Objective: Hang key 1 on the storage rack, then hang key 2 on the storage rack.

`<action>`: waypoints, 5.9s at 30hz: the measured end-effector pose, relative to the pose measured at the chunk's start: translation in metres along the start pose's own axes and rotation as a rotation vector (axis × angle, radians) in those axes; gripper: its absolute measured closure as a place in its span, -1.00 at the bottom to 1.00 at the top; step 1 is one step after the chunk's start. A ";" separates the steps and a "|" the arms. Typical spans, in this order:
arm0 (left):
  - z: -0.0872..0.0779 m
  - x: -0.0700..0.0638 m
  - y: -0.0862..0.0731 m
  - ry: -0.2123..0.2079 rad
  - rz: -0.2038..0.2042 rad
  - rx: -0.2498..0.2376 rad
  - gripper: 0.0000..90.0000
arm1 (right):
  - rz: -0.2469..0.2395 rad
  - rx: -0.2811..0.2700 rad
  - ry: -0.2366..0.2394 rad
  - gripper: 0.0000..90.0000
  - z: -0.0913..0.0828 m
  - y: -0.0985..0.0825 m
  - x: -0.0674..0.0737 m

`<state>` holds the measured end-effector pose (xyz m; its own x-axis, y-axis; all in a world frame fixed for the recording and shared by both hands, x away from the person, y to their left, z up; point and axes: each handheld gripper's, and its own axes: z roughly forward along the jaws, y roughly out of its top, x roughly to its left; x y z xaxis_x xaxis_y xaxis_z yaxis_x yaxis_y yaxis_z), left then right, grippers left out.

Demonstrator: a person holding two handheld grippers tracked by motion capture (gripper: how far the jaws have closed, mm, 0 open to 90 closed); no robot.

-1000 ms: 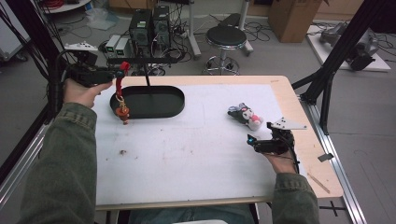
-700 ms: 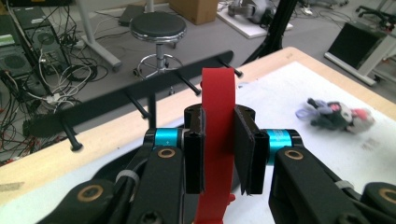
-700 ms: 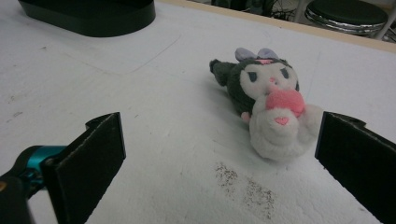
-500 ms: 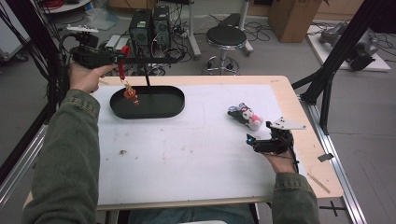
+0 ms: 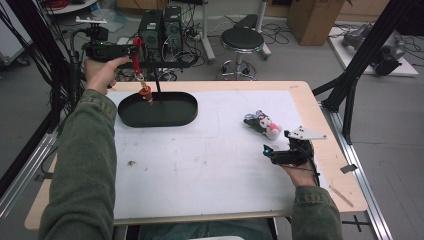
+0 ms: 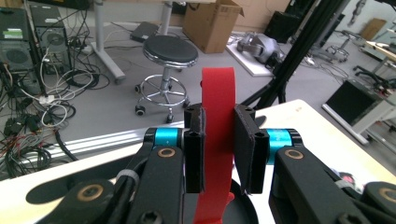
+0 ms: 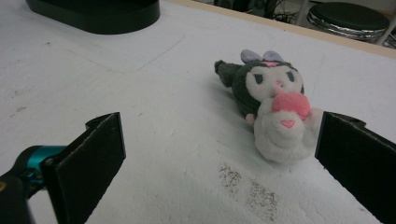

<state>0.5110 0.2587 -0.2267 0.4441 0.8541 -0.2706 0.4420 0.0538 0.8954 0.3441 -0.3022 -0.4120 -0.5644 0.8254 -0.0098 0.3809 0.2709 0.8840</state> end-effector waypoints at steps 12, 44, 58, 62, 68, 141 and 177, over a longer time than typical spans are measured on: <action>0.029 0.015 0.013 -0.020 -0.068 0.004 0.66 | -0.014 0.022 0.008 -0.99 0.003 -0.001 0.001; 0.004 0.011 0.021 -0.083 0.067 0.026 -0.96 | -0.029 0.033 0.006 -0.99 0.002 -0.002 0.000; -0.020 -0.006 0.002 -0.059 0.139 0.042 -0.96 | -0.032 0.030 0.010 -0.99 0.003 -0.001 0.003; -0.027 -0.010 -0.012 -0.061 0.169 0.042 -0.96 | -0.032 0.032 0.011 -0.99 0.003 -0.001 0.002; -0.036 -0.018 -0.027 -0.062 0.206 0.032 -0.96 | -0.034 0.033 0.013 -0.99 0.004 -0.001 0.001; -0.145 -0.001 -0.225 0.036 0.160 0.084 -0.83 | -0.045 0.044 -0.005 -0.99 0.006 0.000 0.006; -0.151 0.004 -0.280 0.057 0.183 0.109 -0.81 | -0.060 0.084 -0.056 -0.99 0.019 0.024 -0.001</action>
<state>0.2712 0.3255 -0.4252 0.4807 0.8729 -0.0840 0.4412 -0.1579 0.8834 0.3680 -0.2872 -0.3995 -0.5469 0.8323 -0.0903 0.4091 0.3598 0.8386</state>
